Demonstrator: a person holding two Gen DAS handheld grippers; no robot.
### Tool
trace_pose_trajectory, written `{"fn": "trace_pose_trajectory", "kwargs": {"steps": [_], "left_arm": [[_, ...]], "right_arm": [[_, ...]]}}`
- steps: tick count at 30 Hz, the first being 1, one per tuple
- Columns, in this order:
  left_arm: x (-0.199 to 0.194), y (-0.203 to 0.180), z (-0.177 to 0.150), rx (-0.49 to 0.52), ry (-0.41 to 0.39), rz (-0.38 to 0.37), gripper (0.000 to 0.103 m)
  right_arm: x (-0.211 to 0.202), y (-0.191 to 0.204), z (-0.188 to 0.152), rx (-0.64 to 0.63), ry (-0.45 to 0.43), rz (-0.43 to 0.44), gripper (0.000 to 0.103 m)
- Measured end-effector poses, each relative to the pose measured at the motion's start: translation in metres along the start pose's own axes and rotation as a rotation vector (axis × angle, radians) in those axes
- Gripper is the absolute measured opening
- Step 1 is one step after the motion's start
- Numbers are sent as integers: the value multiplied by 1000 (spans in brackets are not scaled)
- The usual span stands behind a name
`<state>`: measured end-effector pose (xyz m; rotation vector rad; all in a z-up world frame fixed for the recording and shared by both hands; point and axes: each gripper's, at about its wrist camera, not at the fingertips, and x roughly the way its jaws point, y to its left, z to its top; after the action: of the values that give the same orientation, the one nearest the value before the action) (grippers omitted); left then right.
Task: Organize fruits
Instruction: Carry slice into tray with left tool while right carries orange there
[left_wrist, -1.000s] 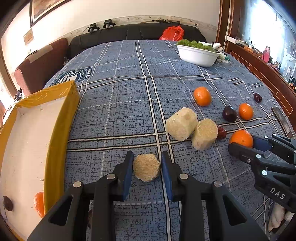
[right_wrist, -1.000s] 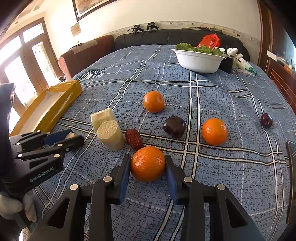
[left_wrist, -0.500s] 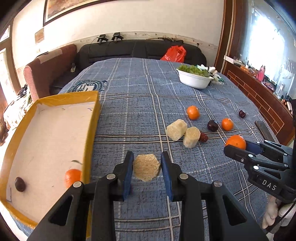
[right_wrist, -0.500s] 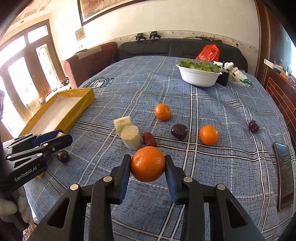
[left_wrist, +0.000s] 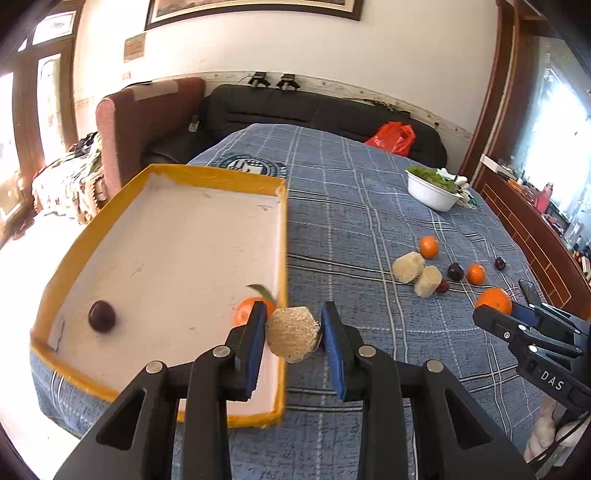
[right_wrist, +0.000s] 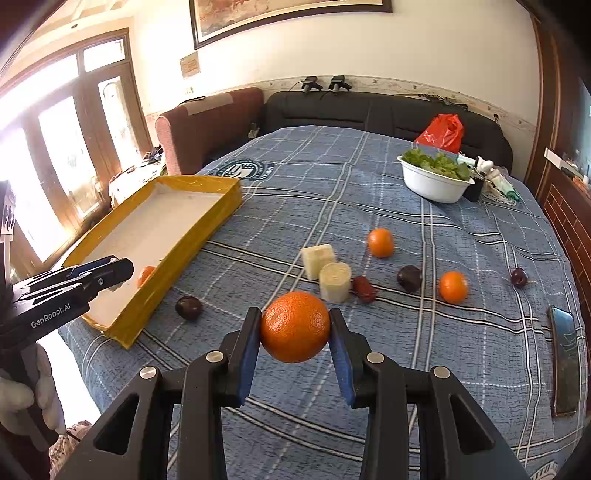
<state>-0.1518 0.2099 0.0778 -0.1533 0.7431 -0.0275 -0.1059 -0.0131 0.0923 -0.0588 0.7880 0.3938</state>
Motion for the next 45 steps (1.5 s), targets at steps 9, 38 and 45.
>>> {"fn": "trace_pose_trajectory", "kwargs": {"steps": [9, 38, 45], "left_arm": [[-12, 22, -24, -96, 15, 9, 29], [17, 128, 19, -238, 8, 134, 29], [45, 147, 37, -244, 59, 143, 29]], "right_arm": [[6, 28, -11, 7, 14, 76, 40], [87, 154, 41, -113, 114, 329, 40], [125, 188, 57, -184, 167, 331, 41]]}}
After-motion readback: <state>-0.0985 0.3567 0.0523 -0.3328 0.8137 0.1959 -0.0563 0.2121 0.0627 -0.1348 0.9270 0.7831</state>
